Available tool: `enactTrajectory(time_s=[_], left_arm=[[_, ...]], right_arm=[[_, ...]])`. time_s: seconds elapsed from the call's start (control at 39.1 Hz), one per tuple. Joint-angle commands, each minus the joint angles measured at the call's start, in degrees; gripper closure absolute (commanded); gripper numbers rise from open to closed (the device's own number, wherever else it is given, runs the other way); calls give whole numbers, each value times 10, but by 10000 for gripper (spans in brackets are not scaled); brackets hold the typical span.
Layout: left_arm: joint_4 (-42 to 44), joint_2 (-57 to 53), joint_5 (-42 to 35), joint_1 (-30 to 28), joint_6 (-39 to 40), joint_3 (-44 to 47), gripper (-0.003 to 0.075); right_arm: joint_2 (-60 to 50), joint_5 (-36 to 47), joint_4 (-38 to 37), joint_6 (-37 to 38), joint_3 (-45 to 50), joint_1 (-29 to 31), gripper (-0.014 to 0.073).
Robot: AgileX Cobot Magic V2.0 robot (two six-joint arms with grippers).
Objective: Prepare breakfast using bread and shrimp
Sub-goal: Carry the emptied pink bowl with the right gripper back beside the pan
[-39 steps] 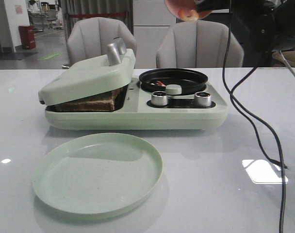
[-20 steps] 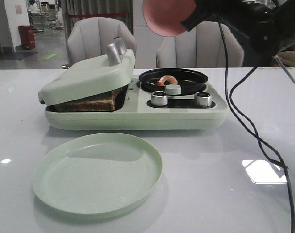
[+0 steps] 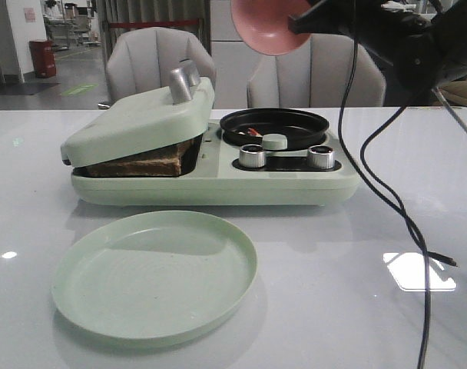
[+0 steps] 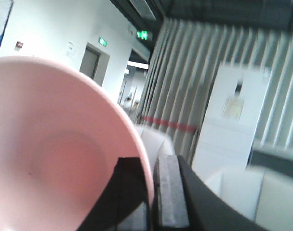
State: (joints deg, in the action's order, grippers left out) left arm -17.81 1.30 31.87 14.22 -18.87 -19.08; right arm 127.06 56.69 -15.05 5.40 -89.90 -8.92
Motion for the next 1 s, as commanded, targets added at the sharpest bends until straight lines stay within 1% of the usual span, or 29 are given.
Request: enactTrajectory(time_s=[0.0, 0.05, 0.18, 0.2, 0.28, 0.59, 0.69, 0.82, 0.89, 0.97], left_arm=[[-13, 8, -40, 2, 3, -15, 608], [-13, 8, -40, 2, 3, -15, 608], [-13, 8, -40, 2, 3, -15, 608], [-13, 8, -40, 2, 3, -15, 608], [-13, 8, -40, 2, 3, -15, 608], [-13, 8, -40, 2, 3, -15, 608], [-13, 8, -40, 2, 3, -15, 608], [-13, 8, -40, 2, 3, -15, 608], [-13, 8, -40, 2, 3, -15, 608], [-13, 8, -40, 2, 3, -15, 608]], right_arm=[[-56, -47, 21, 87, -19, 3, 454], [-71, -101, 21, 105, -19, 3, 454], [-114, -247, 21, 106, -19, 3, 454], [-123, -263, 21, 106, -19, 3, 454], [-162, -362, 21, 106, -19, 3, 454], [-288, -675, 24, 106, -19, 3, 454], [-315, -769, 30, 106, -19, 3, 454], [-325, -877, 56, 105, -19, 3, 454], [-325, -932, 77, 103, -19, 11, 454], [-325, -964, 99, 87, -14, 27, 454]])
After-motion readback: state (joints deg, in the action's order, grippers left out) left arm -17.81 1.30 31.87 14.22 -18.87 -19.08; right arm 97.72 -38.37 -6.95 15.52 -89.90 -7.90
